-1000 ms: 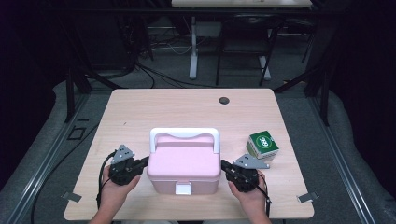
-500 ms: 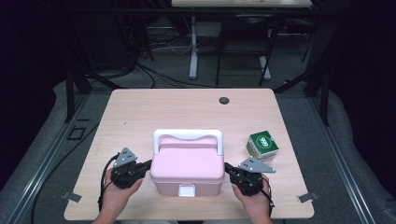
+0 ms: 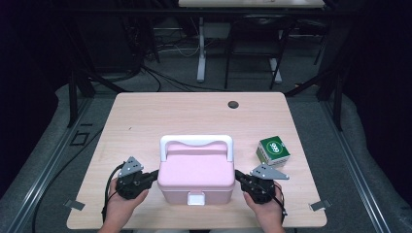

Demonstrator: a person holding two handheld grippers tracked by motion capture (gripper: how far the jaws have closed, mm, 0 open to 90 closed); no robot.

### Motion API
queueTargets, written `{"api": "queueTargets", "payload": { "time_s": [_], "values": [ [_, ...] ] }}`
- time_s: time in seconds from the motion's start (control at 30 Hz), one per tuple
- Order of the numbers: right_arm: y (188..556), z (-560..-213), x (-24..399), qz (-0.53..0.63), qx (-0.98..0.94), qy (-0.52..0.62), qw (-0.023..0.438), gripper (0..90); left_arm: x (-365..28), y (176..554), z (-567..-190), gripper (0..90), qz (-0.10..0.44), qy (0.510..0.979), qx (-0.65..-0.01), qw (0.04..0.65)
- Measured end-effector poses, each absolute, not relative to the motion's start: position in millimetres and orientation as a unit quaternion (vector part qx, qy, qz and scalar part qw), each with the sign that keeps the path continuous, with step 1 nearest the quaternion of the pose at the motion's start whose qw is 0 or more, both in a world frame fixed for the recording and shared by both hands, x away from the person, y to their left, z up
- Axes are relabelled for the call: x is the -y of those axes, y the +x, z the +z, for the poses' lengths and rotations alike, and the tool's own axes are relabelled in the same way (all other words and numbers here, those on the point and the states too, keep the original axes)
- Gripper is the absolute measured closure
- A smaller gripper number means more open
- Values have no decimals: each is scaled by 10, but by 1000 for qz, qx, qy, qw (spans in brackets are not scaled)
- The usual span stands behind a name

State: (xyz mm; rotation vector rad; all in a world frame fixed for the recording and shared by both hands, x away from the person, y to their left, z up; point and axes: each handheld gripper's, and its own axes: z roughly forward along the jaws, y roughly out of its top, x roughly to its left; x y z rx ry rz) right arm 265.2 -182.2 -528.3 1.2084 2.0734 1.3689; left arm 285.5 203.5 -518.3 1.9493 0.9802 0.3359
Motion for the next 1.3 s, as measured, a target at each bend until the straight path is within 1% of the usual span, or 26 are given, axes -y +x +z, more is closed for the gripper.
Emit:
{"api": "queueTargets", "payload": {
  "time_s": [0.03,0.1,0.13,0.23,0.43,0.5,0.63,0.77,0.87,0.93,0.97,1.03,1.07,1.2,1.3],
  "values": [
    [2652,-5283,1822,487,-737,430,188,890,-2035,2855,-5183,887,136,788,-396,450],
    [2651,-5288,1829,489,-735,430,189,849,-2054,2867,-5189,832,135,788,-399,449],
    [2651,-5288,1829,489,-735,430,189,849,-2066,2874,-5195,832,132,785,-403,451],
    [2640,-5272,1868,496,-731,431,186,787,-2115,2889,-5180,777,123,780,-405,460],
    [2627,-5252,1898,494,-734,428,184,741,-2152,2887,-5157,693,122,775,-411,465],
    [2633,-5231,1910,500,-732,425,183,710,-2191,2895,-5132,659,120,768,-415,473],
    [2637,-5204,1931,477,-746,431,173,637,-2217,2918,-5093,604,117,762,-421,479],
    [2654,-5156,1962,474,-746,436,171,601,-2244,2954,-5021,538,111,757,-421,488],
    [2680,-5091,1984,474,-743,440,171,602,-2284,2974,-4929,514,119,753,-423,491],
    [2698,-5046,1999,488,-745,428,155,602,-2303,2979,-4882,504,129,748,-426,493],
    [2698,-5046,1999,488,-745,428,155,602,-2303,2979,-4882,501,129,748,-426,493],
    [2720,-4974,1994,488,-744,425,167,582,-2303,2989,-4850,504,125,749,-424,493],
    [2728,-4943,1997,485,-745,426,168,583,-2290,2996,-4807,503,132,753,-422,488],
    [2774,-4822,2024,499,-739,425,157,584,-2279,3027,-4724,526,127,751,-416,496],
    [2788,-4745,2028,498,-740,422,162,585,-2247,3059,-4654,528,124,753,-413,497]
  ]
}}
